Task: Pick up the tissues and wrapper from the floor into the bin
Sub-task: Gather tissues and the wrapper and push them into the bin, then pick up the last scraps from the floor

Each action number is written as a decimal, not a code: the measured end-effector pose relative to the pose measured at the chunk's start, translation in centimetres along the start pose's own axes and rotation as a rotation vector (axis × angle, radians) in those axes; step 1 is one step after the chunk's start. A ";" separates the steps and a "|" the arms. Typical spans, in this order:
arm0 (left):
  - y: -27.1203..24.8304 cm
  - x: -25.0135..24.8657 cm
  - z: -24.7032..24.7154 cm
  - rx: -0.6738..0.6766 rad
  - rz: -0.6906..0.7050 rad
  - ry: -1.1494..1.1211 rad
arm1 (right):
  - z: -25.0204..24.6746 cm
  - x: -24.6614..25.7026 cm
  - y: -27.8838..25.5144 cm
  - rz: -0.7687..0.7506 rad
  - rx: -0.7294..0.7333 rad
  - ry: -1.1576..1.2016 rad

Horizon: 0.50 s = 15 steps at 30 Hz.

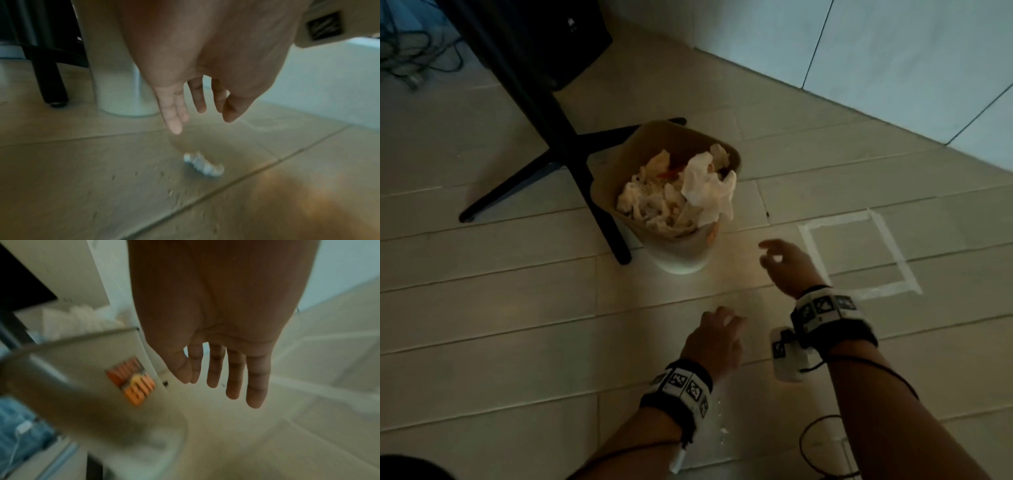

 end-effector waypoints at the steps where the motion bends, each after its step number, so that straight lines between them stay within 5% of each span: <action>1: 0.2 0.9 2.0 0.072 -0.038 0.017 | 1.9 -2.1 -0.7 0.043 0.055 -0.046; 8: -1.5 2.9 7.9 0.070 -0.003 0.101 | 10.0 -13.4 -7.3 0.211 0.234 -0.230; 15: -5.2 5.7 8.8 0.071 -0.082 0.109 | 13.3 -16.1 -13.4 0.250 0.226 -0.323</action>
Point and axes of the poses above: each hand's wrist, its own y-axis towards the middle knuckle, its own z-axis out of the palm, x = y × z, the point moved 10 cm from there along y, towards the middle knuckle, and after that the axes turned 2 degrees about -x, right-handed, at the moved point
